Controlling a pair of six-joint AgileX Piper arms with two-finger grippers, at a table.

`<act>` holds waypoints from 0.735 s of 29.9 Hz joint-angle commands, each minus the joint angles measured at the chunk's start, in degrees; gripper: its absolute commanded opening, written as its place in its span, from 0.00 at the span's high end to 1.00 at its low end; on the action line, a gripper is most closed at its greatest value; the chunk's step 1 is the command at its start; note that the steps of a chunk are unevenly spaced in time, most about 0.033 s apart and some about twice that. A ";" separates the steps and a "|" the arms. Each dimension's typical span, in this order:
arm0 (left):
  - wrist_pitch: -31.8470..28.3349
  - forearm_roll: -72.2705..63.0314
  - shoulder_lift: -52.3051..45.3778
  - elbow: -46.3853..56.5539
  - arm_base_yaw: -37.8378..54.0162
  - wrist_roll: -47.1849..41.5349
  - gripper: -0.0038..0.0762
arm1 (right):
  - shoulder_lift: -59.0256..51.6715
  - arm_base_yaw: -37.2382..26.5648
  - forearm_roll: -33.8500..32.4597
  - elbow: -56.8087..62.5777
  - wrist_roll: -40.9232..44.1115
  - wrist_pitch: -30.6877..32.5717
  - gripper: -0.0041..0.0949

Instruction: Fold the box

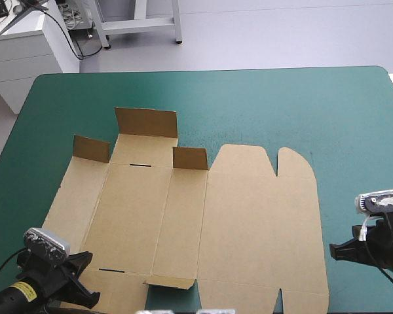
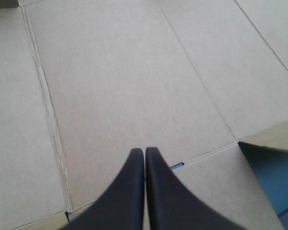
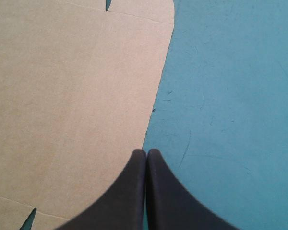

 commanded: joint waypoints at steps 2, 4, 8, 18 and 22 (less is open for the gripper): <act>-3.74 -1.26 7.46 -5.46 -0.22 -3.92 0.96 | -1.01 -0.37 0.85 -0.79 -1.06 -1.14 0.98; -4.02 -1.26 11.62 -7.51 -0.22 -4.32 0.96 | -1.22 -0.37 0.85 -0.28 -2.32 -1.14 0.98; -5.61 -0.87 19.74 -11.76 -0.22 -5.80 0.96 | -1.32 -0.37 0.85 0.00 -2.96 -1.35 0.98; -10.81 2.47 38.52 -23.76 9.74 -8.26 0.96 | -1.32 -0.37 0.99 0.00 -2.96 -2.60 0.98; -9.29 -6.39 44.03 -28.09 20.04 0.39 0.96 | -1.32 -0.37 0.99 0.00 -2.96 -2.60 0.98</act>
